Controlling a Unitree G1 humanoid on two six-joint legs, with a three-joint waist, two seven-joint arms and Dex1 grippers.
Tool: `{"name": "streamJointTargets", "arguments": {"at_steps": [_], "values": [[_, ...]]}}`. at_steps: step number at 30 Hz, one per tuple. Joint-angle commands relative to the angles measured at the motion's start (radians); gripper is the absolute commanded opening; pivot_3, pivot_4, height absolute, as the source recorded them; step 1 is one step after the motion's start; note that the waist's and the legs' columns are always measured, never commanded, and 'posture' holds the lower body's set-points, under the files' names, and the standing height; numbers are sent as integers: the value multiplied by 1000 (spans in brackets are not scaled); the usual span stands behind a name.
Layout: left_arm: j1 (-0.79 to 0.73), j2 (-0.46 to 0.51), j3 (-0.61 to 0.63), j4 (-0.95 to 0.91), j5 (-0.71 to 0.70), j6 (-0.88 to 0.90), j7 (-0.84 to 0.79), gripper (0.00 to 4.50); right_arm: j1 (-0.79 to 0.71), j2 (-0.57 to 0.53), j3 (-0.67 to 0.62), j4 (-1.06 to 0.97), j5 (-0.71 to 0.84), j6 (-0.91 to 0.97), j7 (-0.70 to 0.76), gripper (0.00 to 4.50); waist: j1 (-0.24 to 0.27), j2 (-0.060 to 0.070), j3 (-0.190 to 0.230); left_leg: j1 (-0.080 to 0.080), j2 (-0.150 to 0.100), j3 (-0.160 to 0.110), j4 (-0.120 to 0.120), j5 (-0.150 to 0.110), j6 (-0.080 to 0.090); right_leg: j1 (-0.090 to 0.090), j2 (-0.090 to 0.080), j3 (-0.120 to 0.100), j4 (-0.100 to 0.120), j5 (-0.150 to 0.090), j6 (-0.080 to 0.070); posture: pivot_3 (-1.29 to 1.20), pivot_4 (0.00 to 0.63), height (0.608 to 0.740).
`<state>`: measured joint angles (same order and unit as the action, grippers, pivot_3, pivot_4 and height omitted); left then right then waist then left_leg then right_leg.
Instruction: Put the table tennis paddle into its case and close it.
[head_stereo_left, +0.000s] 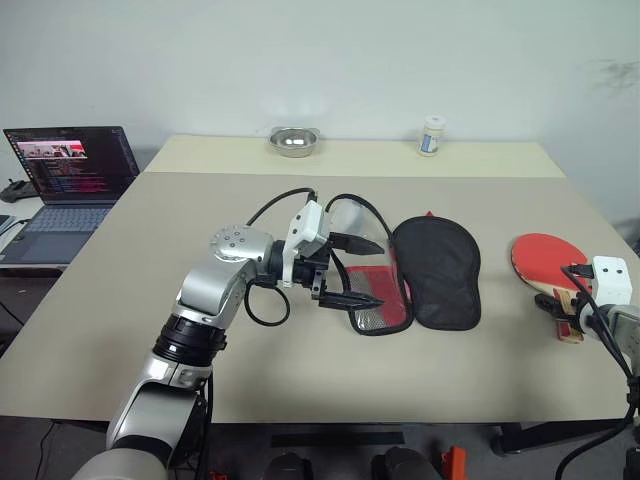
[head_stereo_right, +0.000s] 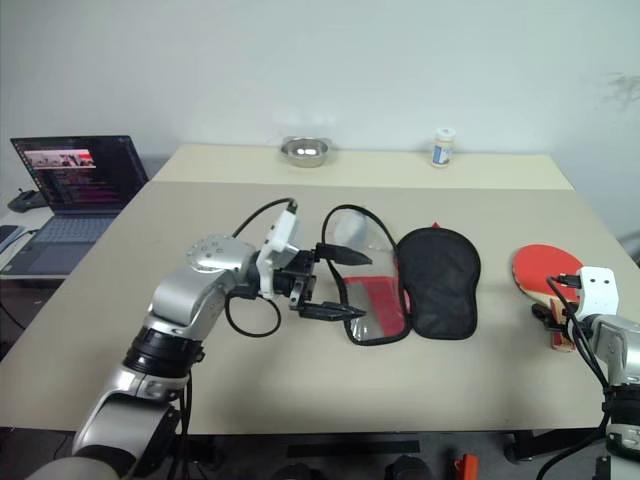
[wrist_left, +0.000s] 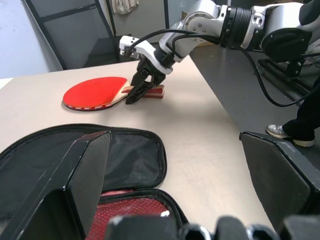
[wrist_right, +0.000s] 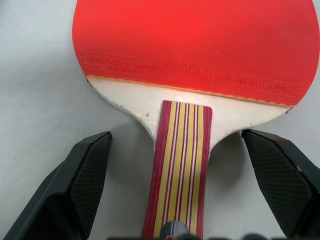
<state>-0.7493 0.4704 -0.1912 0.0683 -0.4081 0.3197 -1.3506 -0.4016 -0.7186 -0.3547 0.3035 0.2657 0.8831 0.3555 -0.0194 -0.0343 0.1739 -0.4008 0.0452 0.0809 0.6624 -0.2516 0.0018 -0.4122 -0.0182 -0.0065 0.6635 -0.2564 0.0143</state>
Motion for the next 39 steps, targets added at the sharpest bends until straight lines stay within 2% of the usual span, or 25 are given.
{"name": "streamJointTargets", "arguments": {"at_steps": [1,9,11,16,19,25,28,30,39], "values": [[3,11,7,-10,2,-24,-10,4500,-17,3,-22,14,-5,6,-32,3585,-5,0,0,0,0,0,0,0,0,0,0,0,0,0,0,0,150,740],[17,37,35,-15,-13,-5,2,4500,-51,15,-74,-33,16,20,-87,1086,-7,0,0,0,-1,0,0,0,0,1,-1,0,-1,0,1,0,150,740],[14,39,43,-16,-24,7,10,4500,-56,12,-83,-78,27,37,-95,1072,-7,1,0,0,-1,0,0,0,0,0,-1,0,-1,0,1,0,150,740],[11,35,67,-30,-50,55,49,4500,-41,40,-84,-376,93,191,-114,1072,-9,6,4,-1,0,0,-1,0,0,-1,-1,1,0,0,1,0,150,740],[27,42,70,-44,-48,67,59,4500,-40,130,-69,-588,131,296,-167,1072,-13,6,3,-1,2,0,-1,0,0,-1,-1,0,0,0,1,0,150,740],[23,39,68,-62,-52,84,73,4500,-15,329,6,-810,143,428,-261,1072,-10,6,4,-1,2,-1,-1,1,-1,-3,-1,-1,1,0,1,0,150,740],[17,34,65,-61,-48,84,80,4500,-17,440,52,-824,115,435,-321,1072,-10,6,4,-2,0,0,-1,0,-1,-3,-1,0,1,0,1,0,150,740],[18,32,61,-63,-43,77,82,4500,-23,476,78,-803,93,417,-341,1072,-10,6,4,-2,0,0,-1,0,-1,-3,-1,0,0,0,1,0,150,740],[20,30,64,-75,-48,80,92,4500,-31,528,147,-697,28,320,-364,1072,-9,6,4,-12,0,-1,0,1,-1,-12,-1,-1,1,3,-4,0,150,740]]}}
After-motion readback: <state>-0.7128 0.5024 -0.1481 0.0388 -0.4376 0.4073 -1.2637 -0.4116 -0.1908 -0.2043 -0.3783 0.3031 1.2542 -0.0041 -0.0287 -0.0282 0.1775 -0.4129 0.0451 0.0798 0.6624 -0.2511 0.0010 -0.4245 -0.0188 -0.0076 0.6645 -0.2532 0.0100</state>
